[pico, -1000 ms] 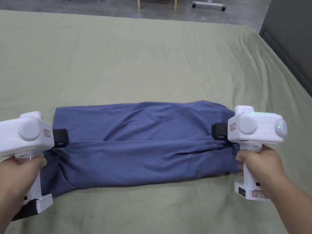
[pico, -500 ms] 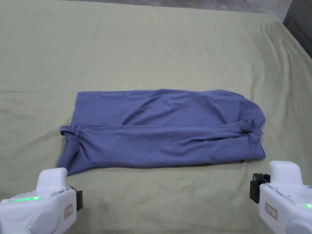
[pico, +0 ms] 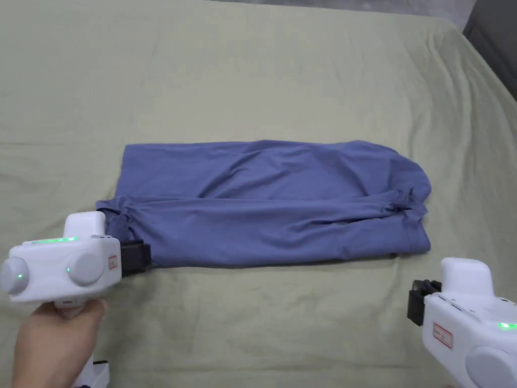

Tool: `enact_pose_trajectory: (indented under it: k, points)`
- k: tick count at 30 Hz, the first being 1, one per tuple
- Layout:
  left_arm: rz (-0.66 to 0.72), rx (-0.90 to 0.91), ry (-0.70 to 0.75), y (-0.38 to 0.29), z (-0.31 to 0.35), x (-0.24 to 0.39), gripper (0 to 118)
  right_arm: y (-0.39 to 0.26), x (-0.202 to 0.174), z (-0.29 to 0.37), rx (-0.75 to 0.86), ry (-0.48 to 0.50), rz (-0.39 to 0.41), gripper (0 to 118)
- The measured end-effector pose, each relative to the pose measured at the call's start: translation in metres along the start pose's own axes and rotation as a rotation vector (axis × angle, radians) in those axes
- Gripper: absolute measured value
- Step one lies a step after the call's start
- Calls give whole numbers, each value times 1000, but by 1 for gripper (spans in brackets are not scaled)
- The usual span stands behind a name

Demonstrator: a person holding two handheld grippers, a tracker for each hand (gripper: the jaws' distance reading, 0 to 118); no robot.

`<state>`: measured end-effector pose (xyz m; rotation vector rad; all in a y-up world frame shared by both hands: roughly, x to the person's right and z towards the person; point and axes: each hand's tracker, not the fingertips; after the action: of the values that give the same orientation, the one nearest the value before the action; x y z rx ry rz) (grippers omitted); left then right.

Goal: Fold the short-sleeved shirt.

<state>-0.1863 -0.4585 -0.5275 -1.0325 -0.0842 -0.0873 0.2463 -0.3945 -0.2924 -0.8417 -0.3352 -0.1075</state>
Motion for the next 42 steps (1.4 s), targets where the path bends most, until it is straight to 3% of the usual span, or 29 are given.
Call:
enact_pose_trajectory:
  k: [2, 3, 8, 9, 11, 12, 13, 14, 16, 20, 22, 23, 24, 25, 26, 27, 28, 32, 42]
  points:
    - [-25, 10, 10, 4, -21, 1, 101, 8, 0, -10, -4, -2, 16, 3]
    - [-51, 14, 18, 3, 25, 30, 95, 14, 2, -16, -11, -7, 19, 3]
    - [-58, 55, 24, 13, 49, 38, 8, 57, 26, -57, -19, -42, 13, 3]
    - [-38, 75, -88, 16, 55, 34, 8, 65, 32, -65, -18, -39, 13, 3]
    - [-31, 68, -61, 14, 50, 31, 2, 84, 46, -84, -62, 42, -21, 3]
    - [-47, 66, -70, 16, 49, 29, 2, 91, 51, -94, -70, 31, -39, 18]
    - [-44, 71, -81, 17, 49, 25, 2, 94, 55, -107, -97, 6, -51, 91]
    - [-40, 74, -87, 18, 49, 22, 2, 96, 59, -122, -163, -24, -62, 118]
    - [-50, 82, -74, 15, 53, 32, 2, 86, 63, -147, -112, -1, -80, 112]
    - [-54, 75, -77, 15, 49, 32, 2, 67, 58, -188, -254, 29, -141, 115]
    - [-42, 65, -85, 15, 47, 27, 2, 68, 52, -173, -246, -16, -87, 101]
    - [-34, 63, -87, 14, 49, 25, 2, 65, 50, -166, -177, -34, -55, 81]
    - [-29, 64, -89, 14, 51, 22, 2, 63, 49, -158, -117, 11, -43, 35]
    - [-20, 62, -97, 13, 52, 18, 2, 74, 46, -133, -108, 65, -33, 14]
    - [-2, 64, -109, 13, 54, 13, 2, 71, 41, -126, -118, 106, -35, 14]
    - [3, 63, -109, 12, 60, 11, 2, 68, 38, -120, -139, 48, 17, 14]
    - [7, 60, -120, 12, 63, 7, 2, 65, 38, -113, -123, 53, 29, 14]
    - [10, 57, -166, 5, 86, -4, 2, 67, 54, -68, -150, 118, -89, 14]
    - [-48, -15, -193, -56, 136, -26, 2, -1, 74, -1, -288, 149, -163, 14]
